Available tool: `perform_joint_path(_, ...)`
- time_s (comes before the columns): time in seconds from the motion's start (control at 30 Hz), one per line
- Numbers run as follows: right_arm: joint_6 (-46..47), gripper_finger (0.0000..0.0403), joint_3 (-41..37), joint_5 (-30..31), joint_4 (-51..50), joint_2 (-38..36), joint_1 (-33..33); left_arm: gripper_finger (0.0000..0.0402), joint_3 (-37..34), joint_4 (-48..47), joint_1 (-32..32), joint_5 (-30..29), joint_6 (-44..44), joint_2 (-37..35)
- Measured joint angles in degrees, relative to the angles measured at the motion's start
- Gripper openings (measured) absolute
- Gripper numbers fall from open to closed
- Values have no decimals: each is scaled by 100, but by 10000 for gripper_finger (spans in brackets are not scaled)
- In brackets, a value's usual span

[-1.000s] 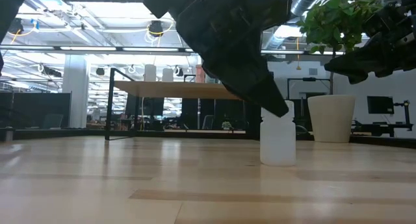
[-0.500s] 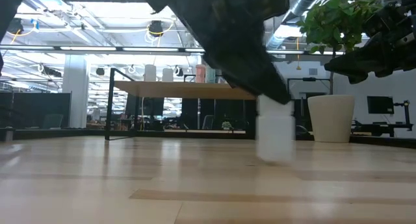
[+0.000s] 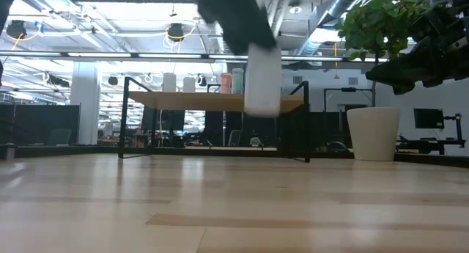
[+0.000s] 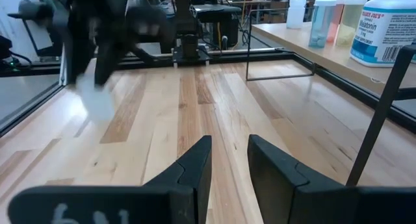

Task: Pick and place medicine bottles onto shelf by color
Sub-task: Put the transparent pill bottle on the shelf

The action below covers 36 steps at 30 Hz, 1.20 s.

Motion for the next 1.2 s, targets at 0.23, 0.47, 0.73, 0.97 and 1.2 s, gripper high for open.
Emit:
perform_joint_path(0.23,0,123,-2,0,-2,0,0,115,0,-1062,370,-362,322,-1327)
perform_joint_path(0.47,0,123,-2,0,0,2,0,114,2,-2075,1139,-1000,431,-2400)
perform_joint_path(0.73,0,123,0,0,0,2,0,120,7,-2548,2632,-979,866,-2597)
perform_joint_path(0.97,0,123,-1,0,0,0,0,118,2,-2624,3922,-212,1017,-2534)
perform_joint_path(1.2,0,123,-1,0,0,0,0,118,2,-2648,4649,196,1148,-2531)
